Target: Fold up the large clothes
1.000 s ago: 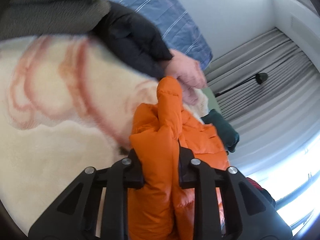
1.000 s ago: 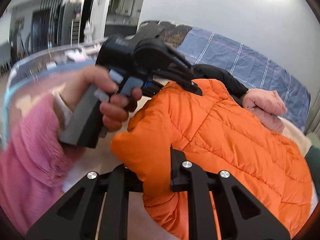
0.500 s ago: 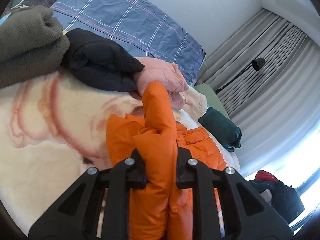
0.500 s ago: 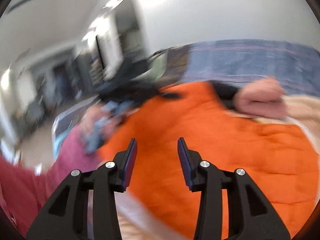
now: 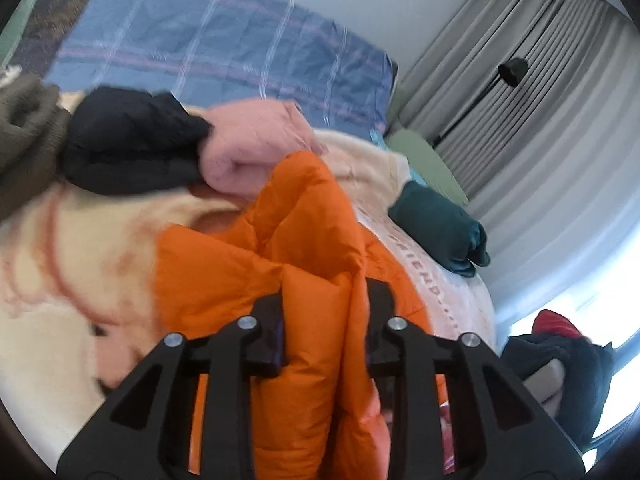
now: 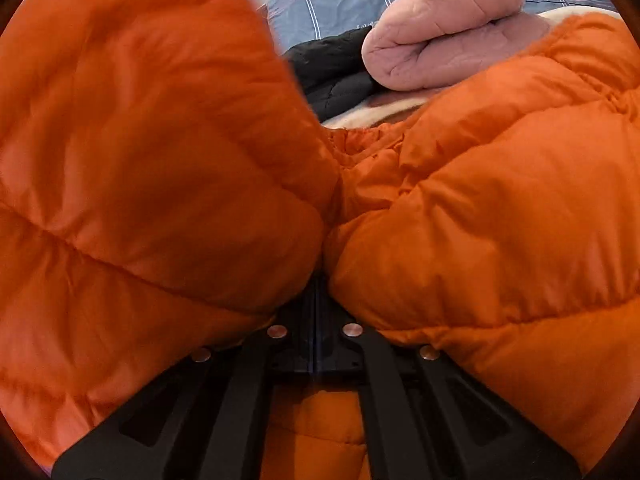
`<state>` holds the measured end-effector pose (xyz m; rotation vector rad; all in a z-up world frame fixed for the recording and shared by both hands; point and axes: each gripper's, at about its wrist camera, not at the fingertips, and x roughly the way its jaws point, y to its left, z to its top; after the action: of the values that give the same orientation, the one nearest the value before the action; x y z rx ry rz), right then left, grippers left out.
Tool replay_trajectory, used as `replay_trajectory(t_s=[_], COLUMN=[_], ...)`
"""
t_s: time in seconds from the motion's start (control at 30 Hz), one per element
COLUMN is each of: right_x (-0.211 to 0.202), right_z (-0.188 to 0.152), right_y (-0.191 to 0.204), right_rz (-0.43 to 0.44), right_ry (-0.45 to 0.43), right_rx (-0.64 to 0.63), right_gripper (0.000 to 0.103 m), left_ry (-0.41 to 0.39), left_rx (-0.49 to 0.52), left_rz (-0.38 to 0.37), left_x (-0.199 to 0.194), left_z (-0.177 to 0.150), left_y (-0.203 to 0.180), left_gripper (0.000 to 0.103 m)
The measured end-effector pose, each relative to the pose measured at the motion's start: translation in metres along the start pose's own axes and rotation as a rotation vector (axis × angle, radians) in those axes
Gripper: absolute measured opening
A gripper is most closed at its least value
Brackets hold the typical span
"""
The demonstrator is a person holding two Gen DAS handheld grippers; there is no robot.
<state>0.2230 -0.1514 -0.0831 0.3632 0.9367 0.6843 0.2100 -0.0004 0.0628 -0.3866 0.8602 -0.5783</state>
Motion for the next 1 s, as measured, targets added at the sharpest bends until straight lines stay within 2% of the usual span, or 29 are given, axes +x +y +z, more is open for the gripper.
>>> replay_trajectory(t_s=[0.2, 0.33, 0.47, 0.6, 0.73, 0.87, 1.0], right_x=[-0.018, -0.028, -0.038, -0.044, -0.042, -0.032, -0.024], right_z=[-0.006, -0.011, -0.016, -0.021, -0.027, -0.029, -0.023], right_y=[-0.022, -0.024, -0.019, -0.010, -0.005, 0.007, 0.004], right_rz=[0.105, 0.121, 0.096, 0.070, 0.041, 0.021, 0.012], right_ry=[-0.061, -0.077, -0.097, -0.104, -0.094, -0.089, -0.082], right_rx=[0.084, 0.099, 0.091, 0.058, 0.037, 0.019, 0.014], right_gripper=[0.000, 0.001, 0.002, 0.004, 0.004, 0.003, 0.003], left_ry=[0.060, 0.071, 0.063, 0.021, -0.082, -0.158, -0.164], left_rx=[-0.040, -0.012, 0.010, 0.038, 0.085, 0.113, 0.041], left_rz=[0.036, 0.052, 0.069, 0.096, 0.179, 0.341, 0.423], left_x=[0.054, 0.073, 0.075, 0.057, 0.018, -0.022, -0.052], left_z=[0.006, 0.006, 0.002, -0.001, -0.009, -0.033, -0.056], left_y=[-0.030, -0.051, -0.060, -0.061, -0.056, -0.024, 0.032], left_gripper=[0.042, 0.048, 0.050, 0.052, 0.071, 0.079, 0.082])
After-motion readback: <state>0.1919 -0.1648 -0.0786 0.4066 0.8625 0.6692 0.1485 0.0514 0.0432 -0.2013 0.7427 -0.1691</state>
